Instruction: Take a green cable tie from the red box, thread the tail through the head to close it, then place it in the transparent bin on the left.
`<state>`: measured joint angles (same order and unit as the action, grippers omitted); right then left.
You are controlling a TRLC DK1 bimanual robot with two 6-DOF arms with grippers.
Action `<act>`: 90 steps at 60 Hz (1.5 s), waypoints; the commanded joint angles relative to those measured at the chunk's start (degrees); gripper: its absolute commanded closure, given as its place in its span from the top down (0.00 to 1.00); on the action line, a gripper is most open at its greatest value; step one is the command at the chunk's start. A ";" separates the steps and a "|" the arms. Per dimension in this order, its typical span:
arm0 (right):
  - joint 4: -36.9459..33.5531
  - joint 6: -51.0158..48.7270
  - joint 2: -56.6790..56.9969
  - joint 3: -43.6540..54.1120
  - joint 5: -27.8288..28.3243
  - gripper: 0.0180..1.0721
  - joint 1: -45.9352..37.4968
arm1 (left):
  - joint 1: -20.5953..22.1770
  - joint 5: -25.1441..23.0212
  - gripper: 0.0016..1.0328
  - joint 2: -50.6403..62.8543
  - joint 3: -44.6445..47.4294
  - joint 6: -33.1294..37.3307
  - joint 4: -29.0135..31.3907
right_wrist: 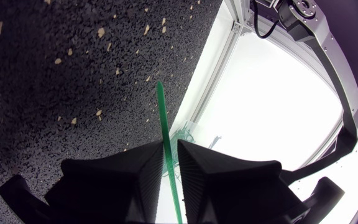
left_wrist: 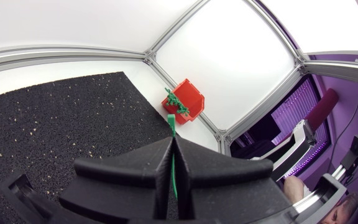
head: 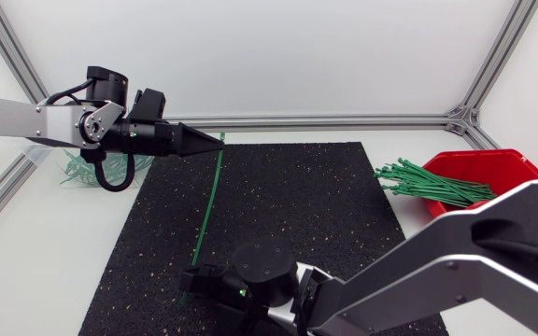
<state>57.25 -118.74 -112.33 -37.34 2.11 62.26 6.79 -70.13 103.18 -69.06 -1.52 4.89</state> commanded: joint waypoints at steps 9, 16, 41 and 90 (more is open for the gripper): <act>0.67 -0.97 0.89 1.40 -0.26 0.21 0.41 | -0.19 -1.06 0.03 1.06 0.33 -0.24 -0.05; 0.67 -1.06 0.98 1.57 -0.26 0.19 0.41 | 0.07 -1.06 0.03 1.06 0.50 -0.24 -0.05; 0.58 -1.32 2.29 2.63 0.26 0.15 0.67 | 0.16 -1.06 0.03 0.27 1.03 -0.24 -0.05; 0.67 -0.62 2.65 4.38 -1.49 0.28 1.64 | 0.33 -1.06 0.03 -0.17 1.21 -0.41 0.04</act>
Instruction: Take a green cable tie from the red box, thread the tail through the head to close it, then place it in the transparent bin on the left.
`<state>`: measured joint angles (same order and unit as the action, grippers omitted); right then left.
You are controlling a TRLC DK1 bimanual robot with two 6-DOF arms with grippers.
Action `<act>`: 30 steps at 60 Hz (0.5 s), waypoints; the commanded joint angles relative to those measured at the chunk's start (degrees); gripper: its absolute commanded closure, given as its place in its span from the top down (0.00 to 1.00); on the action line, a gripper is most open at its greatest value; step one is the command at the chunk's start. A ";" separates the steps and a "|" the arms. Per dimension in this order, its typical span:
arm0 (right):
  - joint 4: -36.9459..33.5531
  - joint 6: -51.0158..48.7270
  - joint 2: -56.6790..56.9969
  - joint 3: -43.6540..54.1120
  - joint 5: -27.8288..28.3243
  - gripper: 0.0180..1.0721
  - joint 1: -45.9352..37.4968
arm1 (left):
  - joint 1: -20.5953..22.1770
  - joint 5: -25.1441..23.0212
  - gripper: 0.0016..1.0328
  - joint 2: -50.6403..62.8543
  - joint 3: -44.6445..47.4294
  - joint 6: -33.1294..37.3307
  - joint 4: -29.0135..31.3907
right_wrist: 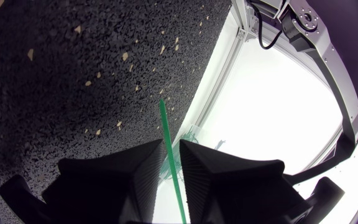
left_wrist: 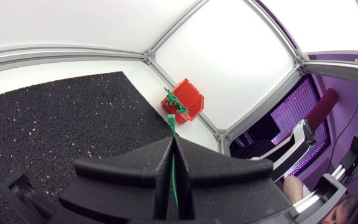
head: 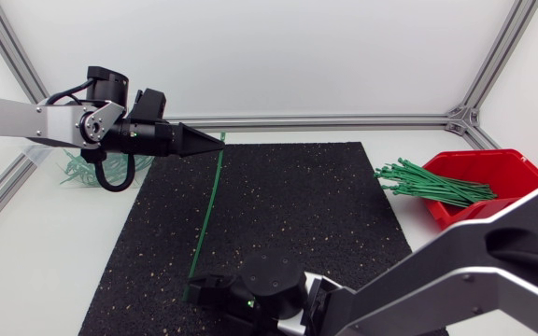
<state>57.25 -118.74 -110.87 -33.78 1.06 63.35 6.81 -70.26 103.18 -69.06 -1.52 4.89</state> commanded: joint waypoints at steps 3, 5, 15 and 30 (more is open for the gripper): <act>0.67 -0.53 1.01 0.56 -0.44 0.28 0.54 | 0.40 -0.93 0.03 -0.17 1.21 -0.50 0.04; 0.67 -0.44 0.92 0.21 -0.44 0.28 0.54 | 0.49 -0.93 0.03 -0.26 1.21 -0.50 -0.05; 0.67 -0.44 0.22 -0.76 -0.53 0.28 0.28 | 0.66 -0.93 0.03 -0.26 1.56 -0.33 -0.05; 0.67 -0.44 -0.66 -1.90 -0.36 0.28 0.10 | 0.57 -0.93 0.03 -0.43 1.82 -0.41 -0.05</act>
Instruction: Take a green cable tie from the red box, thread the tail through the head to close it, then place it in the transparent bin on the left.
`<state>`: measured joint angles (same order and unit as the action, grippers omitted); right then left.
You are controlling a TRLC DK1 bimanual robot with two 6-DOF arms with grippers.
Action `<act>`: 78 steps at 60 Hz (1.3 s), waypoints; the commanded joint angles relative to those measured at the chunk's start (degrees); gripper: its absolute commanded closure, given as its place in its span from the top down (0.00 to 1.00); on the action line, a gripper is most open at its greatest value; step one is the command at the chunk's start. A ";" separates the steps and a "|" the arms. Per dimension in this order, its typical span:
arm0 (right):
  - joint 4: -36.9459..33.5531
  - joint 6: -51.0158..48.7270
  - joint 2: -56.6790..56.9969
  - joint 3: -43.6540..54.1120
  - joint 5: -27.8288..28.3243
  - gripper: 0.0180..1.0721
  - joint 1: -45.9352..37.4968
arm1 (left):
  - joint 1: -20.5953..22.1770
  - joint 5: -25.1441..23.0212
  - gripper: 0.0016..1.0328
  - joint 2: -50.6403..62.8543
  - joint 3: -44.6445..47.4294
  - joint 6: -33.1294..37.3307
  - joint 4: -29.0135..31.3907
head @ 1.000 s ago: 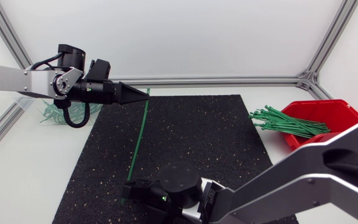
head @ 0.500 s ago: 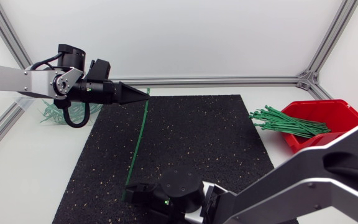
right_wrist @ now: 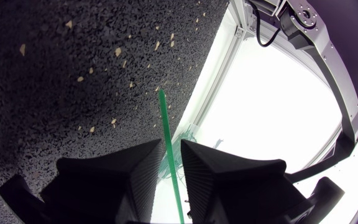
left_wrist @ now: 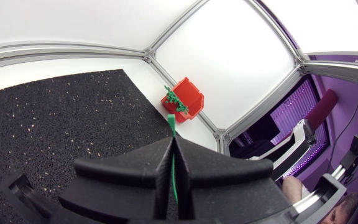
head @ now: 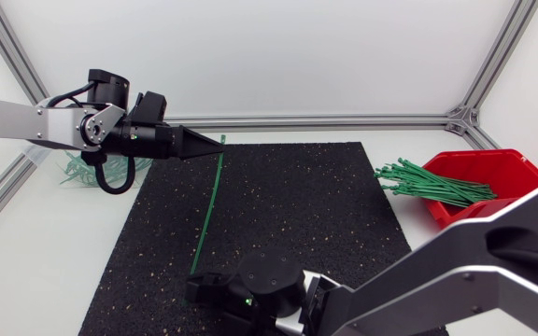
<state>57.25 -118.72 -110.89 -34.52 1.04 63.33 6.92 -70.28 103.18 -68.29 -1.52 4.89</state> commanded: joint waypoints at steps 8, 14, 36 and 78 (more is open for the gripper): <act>0.67 -0.46 -1.26 -1.51 -0.25 0.28 0.13 | 0.47 -0.91 0.03 -0.52 0.97 -0.33 -0.05; 0.75 -0.38 -1.52 -1.42 -0.25 0.28 0.30 | 0.38 -0.91 0.03 -0.52 0.88 -0.33 -0.05; 0.75 -0.29 -1.78 -0.19 -0.34 0.21 0.57 | 0.38 -0.91 0.03 -0.34 0.79 -0.33 -0.05; 0.93 -0.20 -1.52 0.07 -1.13 0.13 1.27 | 0.29 -1.00 0.03 -1.40 1.58 -0.33 0.04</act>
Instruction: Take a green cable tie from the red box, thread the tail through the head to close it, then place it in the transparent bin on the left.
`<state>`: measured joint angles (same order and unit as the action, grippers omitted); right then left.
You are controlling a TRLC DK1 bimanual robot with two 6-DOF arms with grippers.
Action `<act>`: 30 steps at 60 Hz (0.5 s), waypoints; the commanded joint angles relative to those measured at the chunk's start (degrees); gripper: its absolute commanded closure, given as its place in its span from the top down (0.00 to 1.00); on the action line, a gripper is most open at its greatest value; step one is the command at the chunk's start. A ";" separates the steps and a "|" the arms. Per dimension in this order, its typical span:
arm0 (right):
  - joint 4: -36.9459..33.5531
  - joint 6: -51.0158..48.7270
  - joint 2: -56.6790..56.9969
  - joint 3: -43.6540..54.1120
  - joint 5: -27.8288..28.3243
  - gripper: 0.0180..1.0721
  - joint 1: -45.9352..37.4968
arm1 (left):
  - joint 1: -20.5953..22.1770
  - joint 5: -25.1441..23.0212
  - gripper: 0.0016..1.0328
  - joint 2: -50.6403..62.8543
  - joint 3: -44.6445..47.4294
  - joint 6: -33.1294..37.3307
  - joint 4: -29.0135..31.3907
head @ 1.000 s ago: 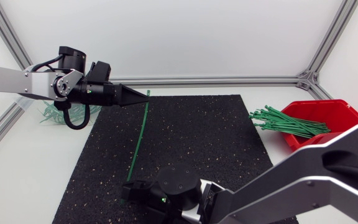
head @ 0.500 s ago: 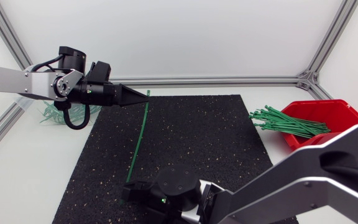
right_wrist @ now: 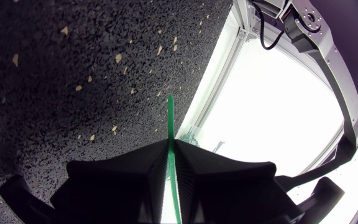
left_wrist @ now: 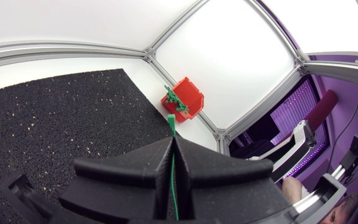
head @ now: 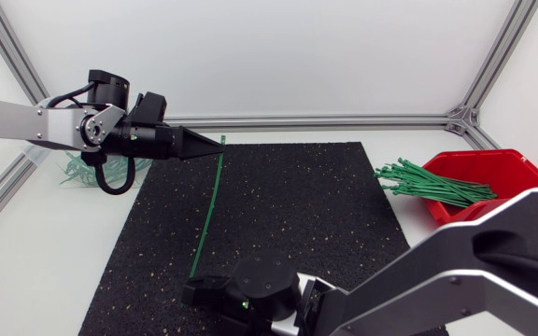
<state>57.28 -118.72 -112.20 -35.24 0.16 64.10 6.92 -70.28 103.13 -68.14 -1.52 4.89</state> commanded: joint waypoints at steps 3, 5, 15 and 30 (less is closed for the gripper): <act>0.91 -0.20 -0.12 0.70 -0.08 0.13 0.59 | 0.29 -1.00 0.03 -1.44 1.52 -0.33 0.04; 0.91 -0.20 -0.03 0.62 0.10 0.13 0.59 | 0.29 -1.00 0.03 -1.44 1.61 -0.33 0.04; 0.91 -0.38 -0.03 0.00 1.15 0.13 0.59 | 0.38 -1.00 0.03 -1.62 1.96 -0.24 0.04; 0.38 -1.96 -0.03 -1.93 1.51 0.05 0.15 | 0.47 -1.09 0.03 -2.23 2.22 -0.24 0.04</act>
<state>57.23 -118.78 -112.20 -35.59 1.52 64.14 6.92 -70.30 102.41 -67.16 -1.52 4.89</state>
